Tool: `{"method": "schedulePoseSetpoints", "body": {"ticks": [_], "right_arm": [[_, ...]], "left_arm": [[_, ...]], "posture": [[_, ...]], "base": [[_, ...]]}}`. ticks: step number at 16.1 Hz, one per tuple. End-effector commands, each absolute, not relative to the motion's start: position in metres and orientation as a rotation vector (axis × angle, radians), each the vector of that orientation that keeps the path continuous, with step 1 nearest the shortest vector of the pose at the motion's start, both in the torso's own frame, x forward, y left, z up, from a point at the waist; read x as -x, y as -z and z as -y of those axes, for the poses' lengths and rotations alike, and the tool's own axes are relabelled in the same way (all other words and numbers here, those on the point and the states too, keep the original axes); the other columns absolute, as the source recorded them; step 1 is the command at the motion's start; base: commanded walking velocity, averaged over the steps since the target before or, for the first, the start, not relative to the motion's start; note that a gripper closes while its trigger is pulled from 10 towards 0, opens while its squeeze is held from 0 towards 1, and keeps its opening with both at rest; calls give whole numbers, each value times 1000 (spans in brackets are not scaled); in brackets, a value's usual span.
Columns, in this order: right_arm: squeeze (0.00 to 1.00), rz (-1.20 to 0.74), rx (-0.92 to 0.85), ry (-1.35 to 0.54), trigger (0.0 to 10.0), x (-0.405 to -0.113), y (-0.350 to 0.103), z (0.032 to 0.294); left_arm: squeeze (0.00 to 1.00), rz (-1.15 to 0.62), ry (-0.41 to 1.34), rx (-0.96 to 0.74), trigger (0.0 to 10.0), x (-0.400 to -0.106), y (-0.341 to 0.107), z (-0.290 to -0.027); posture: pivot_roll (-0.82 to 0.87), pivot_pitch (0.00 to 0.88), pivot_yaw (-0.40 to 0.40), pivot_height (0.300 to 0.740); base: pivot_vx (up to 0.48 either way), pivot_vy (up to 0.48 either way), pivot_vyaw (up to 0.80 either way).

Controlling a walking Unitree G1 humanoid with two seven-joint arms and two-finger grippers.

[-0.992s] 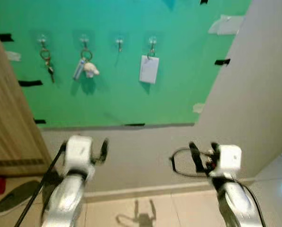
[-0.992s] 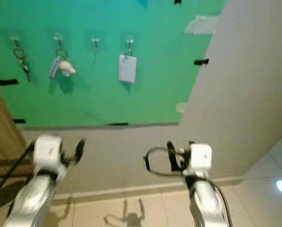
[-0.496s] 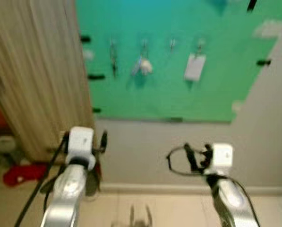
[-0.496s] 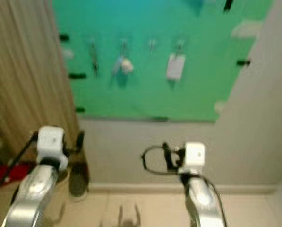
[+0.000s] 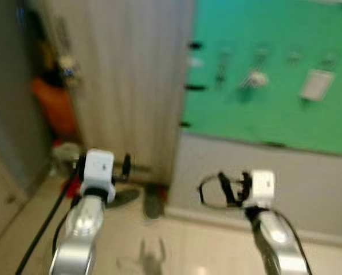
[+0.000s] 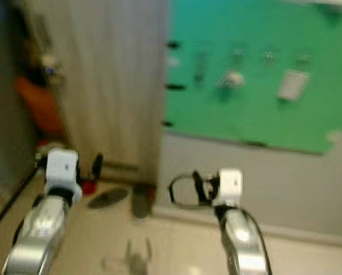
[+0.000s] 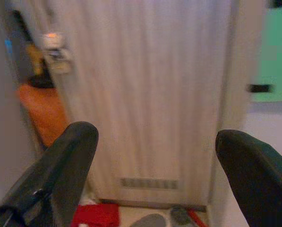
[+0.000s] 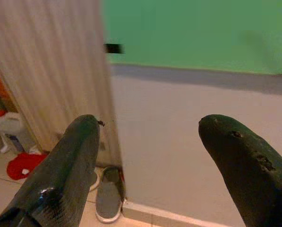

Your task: Hang keys on a hook

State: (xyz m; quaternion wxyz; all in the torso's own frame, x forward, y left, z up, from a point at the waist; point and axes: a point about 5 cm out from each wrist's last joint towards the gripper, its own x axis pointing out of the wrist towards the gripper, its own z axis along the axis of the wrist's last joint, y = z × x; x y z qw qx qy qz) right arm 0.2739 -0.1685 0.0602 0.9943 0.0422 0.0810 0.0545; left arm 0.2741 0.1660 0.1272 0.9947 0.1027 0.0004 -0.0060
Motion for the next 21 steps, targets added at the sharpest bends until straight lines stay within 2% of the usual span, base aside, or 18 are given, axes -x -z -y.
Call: {"method": "schedulePoseSetpoints", "body": {"ticks": [1,6,7,10,12,14,16,18,21], "right_arm": [[0,-159,-80,-112,10000,-277,-60,166],[0,-142,-66,-162,10000,-280,-60,156],[0,-143,-72,-152,10000,-281,-60,156],[0,-142,-69,-156,10000,-281,-59,156],[0,-121,-68,-116,10000,-275,-62,161],[0,-109,-52,-106,10000,-270,-63,161],[0,-106,-67,-66,10000,-260,-65,163],[0,-137,-72,-77,10000,-238,-63,168],[0,-167,-98,-116,10000,-198,-67,179]], "left_arm": [[0,-1,-8,-219,10000,-274,-129,-173],[0,-7,-1,-237,10000,-273,-127,-173],[0,-19,-5,-292,10000,-272,-126,-175],[0,-27,-5,-247,10000,-270,-124,-179],[0,-33,3,-267,10000,-270,-122,-182],[0,-41,17,-268,10000,-271,-119,-182],[0,-45,39,-220,10000,-271,-115,-182],[0,-56,51,-190,10000,-257,-107,-185],[0,-60,102,-71,10000,-210,-100,-189]], "posture": [[57,0,-72,740],[75,0,-92,740],[80,0,-96,740],[83,0,-103,740],[66,0,-90,740],[55,0,-82,740],[46,0,-70,740],[37,0,-64,740],[17,0,-60,740]], "base": [[0,480,0],[0,480,0],[0,480,0],[0,480,0],[0,480,0],[0,480,-756],[0,480,-250],[0,0,0],[0,0,0]]}}
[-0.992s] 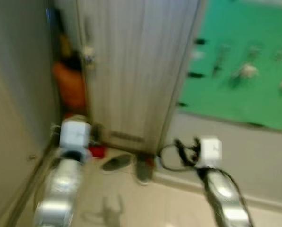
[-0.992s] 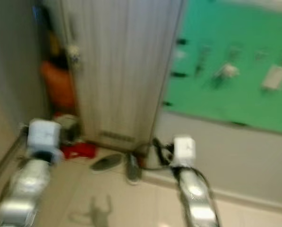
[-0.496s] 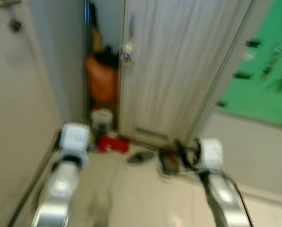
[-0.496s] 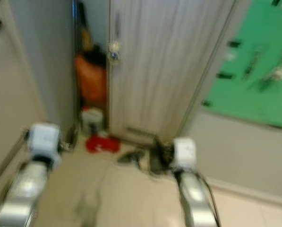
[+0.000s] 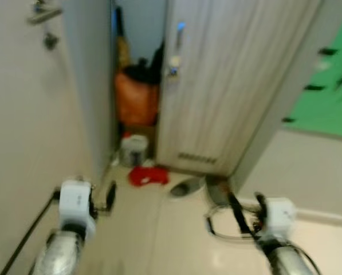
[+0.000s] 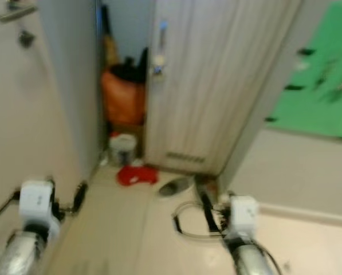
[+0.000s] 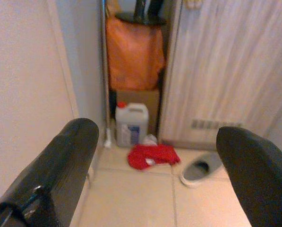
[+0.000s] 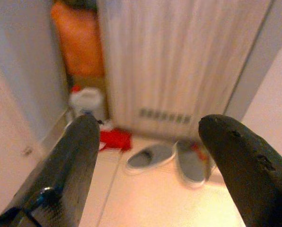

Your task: Hang keys on a hook

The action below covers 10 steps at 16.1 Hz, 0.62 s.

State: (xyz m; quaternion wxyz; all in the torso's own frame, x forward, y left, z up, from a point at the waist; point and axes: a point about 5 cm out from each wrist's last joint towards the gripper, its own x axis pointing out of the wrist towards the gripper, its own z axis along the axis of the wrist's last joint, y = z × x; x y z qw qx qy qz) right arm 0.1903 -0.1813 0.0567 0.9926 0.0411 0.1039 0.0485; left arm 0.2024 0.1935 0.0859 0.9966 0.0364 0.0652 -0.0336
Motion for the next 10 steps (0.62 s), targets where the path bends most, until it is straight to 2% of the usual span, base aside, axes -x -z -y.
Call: {"method": "schedulePoseSetpoints", "body": {"ticks": [1,10], "right_arm": [[0,-172,-103,-107,10000,-192,-67,180],[0,-183,-67,-112,10000,-190,-70,178]], "left_arm": [[0,-82,93,-58,10000,-207,-97,-189],[0,-79,87,-101,10000,-225,-101,-186]], "posture": [[15,0,-60,740],[21,0,-53,740]], "base": [[0,0,0],[0,0,0]]}}
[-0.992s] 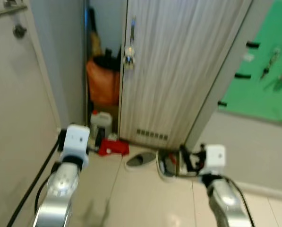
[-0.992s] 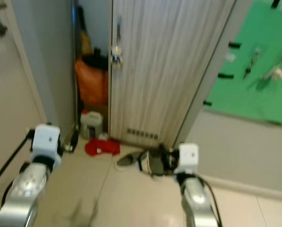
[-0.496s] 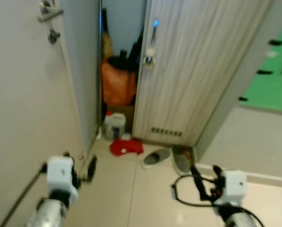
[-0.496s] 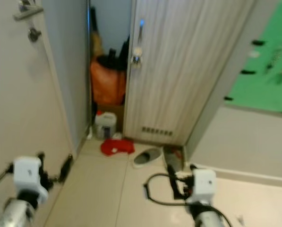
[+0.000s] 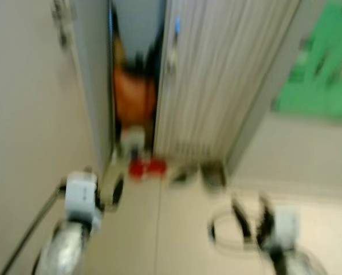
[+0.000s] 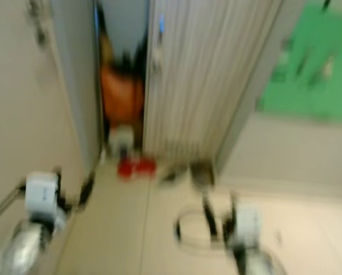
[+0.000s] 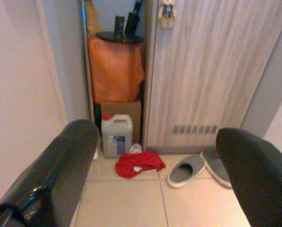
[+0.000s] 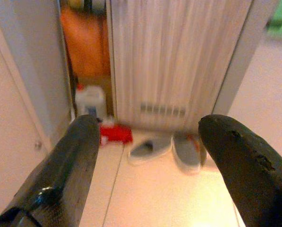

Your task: Hang keys on a hook

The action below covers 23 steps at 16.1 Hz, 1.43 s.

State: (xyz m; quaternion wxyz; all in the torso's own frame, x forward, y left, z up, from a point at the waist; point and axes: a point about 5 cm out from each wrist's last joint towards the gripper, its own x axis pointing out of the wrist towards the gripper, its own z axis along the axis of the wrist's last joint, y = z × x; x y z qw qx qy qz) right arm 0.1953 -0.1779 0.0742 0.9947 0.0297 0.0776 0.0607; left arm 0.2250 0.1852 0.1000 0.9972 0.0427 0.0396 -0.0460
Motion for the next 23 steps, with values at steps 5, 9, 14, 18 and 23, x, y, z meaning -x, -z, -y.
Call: {"method": "schedulePoseSetpoints", "body": {"ticks": [5,9,14,18,23], "right_arm": [[0,-188,-54,-124,10000,-199,-71,179],[0,-206,-48,-134,10000,-203,-67,179],[0,-224,-42,-147,10000,-204,-64,179],[0,-224,-42,-147,10000,-204,-64,179],[0,-224,-42,-147,10000,-204,-64,179]], "left_arm": [[0,-84,54,-77,10000,-231,-100,-184],[0,-83,39,-81,10000,-233,-101,-183],[0,-80,37,-78,10000,-233,-101,-180],[0,-80,37,-78,10000,-233,-101,-180],[0,-80,37,-78,10000,-233,-101,-180]], "posture": [[17,0,-66,740],[20,0,-71,740],[18,0,-74,740],[18,0,-74,740],[18,0,-74,740]], "base": [[0,0,0],[0,0,0],[0,0,0],[0,0,0],[0,0,0]]}}
